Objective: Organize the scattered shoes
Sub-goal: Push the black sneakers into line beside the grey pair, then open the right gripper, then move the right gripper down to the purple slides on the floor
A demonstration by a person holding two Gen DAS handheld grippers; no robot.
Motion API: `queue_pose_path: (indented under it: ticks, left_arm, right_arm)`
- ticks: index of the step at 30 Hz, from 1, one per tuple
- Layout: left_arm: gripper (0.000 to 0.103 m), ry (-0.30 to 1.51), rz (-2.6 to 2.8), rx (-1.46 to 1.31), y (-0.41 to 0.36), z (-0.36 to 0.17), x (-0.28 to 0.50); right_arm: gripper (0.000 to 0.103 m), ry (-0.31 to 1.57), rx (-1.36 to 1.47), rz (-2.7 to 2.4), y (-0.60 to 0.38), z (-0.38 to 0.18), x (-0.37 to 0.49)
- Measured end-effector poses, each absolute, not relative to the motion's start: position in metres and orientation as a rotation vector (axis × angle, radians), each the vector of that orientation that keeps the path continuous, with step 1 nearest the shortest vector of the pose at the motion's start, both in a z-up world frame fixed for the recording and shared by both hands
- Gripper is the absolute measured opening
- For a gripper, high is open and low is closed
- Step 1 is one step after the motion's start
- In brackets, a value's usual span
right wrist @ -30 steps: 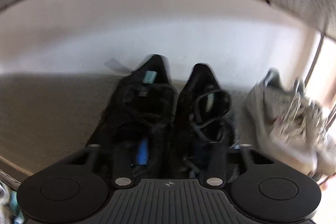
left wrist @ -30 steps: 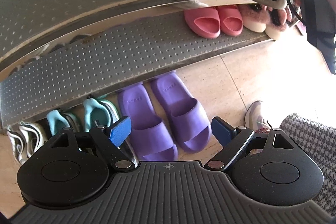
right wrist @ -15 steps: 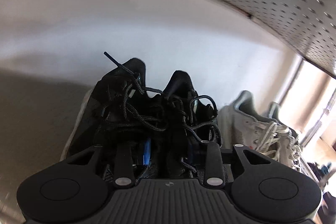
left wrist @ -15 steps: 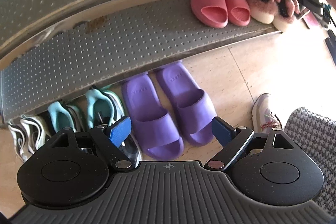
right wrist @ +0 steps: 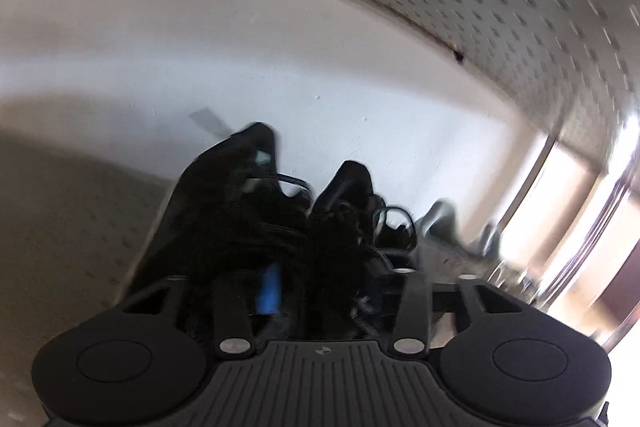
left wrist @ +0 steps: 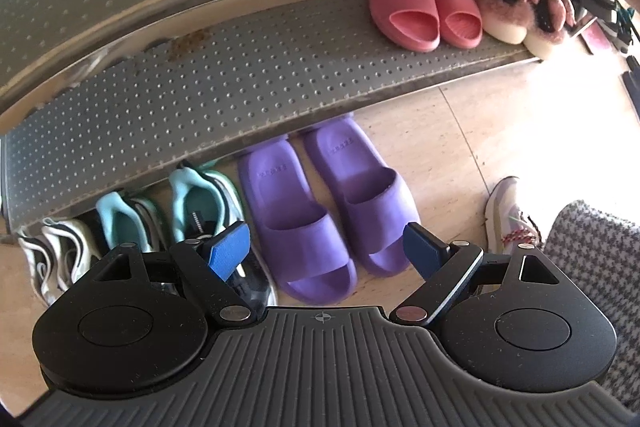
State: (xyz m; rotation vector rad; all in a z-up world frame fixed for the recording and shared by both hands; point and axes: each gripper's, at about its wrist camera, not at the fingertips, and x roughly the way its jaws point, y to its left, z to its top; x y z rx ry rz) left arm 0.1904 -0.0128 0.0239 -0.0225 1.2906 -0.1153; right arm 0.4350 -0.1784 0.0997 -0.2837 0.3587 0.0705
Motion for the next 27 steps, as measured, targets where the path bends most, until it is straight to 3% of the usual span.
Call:
queue_pose_path:
  ticks: [11,27]
  left_arm:
    - [0.088,1.201,-0.171,-0.056,-0.015,0.059,0.178]
    - [0.088,1.231,-0.161,-0.052,-0.018,0.048,0.182]
  right_arm:
    - [0.092,0.572,-0.002,0.179,-0.237,0.141,0.332]
    - [0.093,0.668,-0.07,0.188,-0.233,0.097,0.357]
